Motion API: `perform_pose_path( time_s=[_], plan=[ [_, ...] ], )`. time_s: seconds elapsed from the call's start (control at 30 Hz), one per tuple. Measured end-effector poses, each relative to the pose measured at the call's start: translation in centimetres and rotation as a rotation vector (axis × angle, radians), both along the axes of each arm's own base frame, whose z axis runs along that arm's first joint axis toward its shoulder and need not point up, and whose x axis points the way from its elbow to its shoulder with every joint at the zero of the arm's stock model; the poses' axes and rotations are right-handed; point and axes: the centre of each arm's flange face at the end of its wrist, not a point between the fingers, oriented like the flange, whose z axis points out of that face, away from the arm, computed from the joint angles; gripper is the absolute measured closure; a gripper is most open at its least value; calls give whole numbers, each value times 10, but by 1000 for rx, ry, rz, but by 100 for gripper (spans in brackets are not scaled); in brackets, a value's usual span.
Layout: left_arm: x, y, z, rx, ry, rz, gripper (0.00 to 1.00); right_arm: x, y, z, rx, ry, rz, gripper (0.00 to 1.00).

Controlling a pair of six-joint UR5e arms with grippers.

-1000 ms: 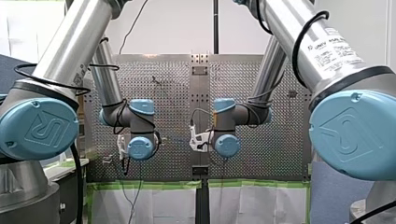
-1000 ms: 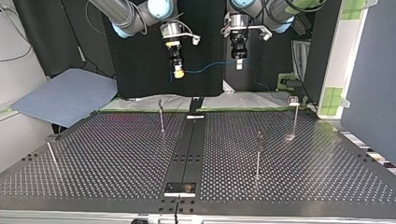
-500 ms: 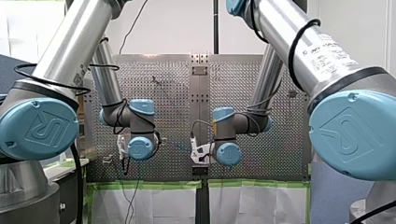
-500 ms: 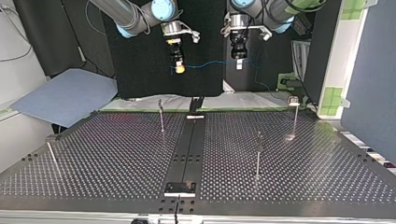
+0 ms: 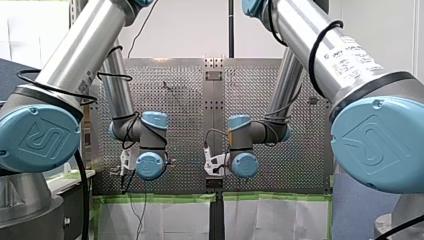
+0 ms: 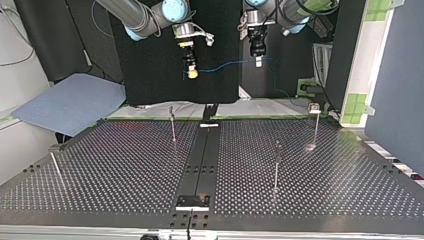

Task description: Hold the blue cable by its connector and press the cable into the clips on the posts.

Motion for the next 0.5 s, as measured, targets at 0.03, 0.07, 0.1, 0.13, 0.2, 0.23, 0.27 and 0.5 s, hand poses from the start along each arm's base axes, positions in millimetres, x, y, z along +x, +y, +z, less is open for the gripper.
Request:
perform_pose_path(
  time_s=[0.03, 0.07, 0.1, 0.13, 0.2, 0.23, 0.27, 0.5],
  plan=[
    [0, 0, 0, 5, 1, 4, 100, 0, 0, 0, 0, 0, 0, 100],
    [0, 1, 0, 10, 1, 8, 100, 0, 0, 0, 0, 0, 0, 100],
    [0, 1, 0, 13, 2, 10, 100, 0, 0, 0, 0, 0, 0, 100],
    [0, 1, 0, 14, 2, 12, 100, 0, 0, 0, 0, 0, 0, 100],
    [0, 2, 0, 16, 2, 13, 100, 0, 0, 0, 0, 0, 0, 100],
    [0, 2, 0, 17, 2, 14, 100, 0, 0, 0, 0, 0, 0, 100],
    [0, 2, 0, 17, 2, 14, 100, 0, 0, 0, 0, 0, 0, 100],
    [-1, 0, 1, 13, 1, 6, 100, -1, 0, 0, 1, 0, -2, 100]
  ],
)
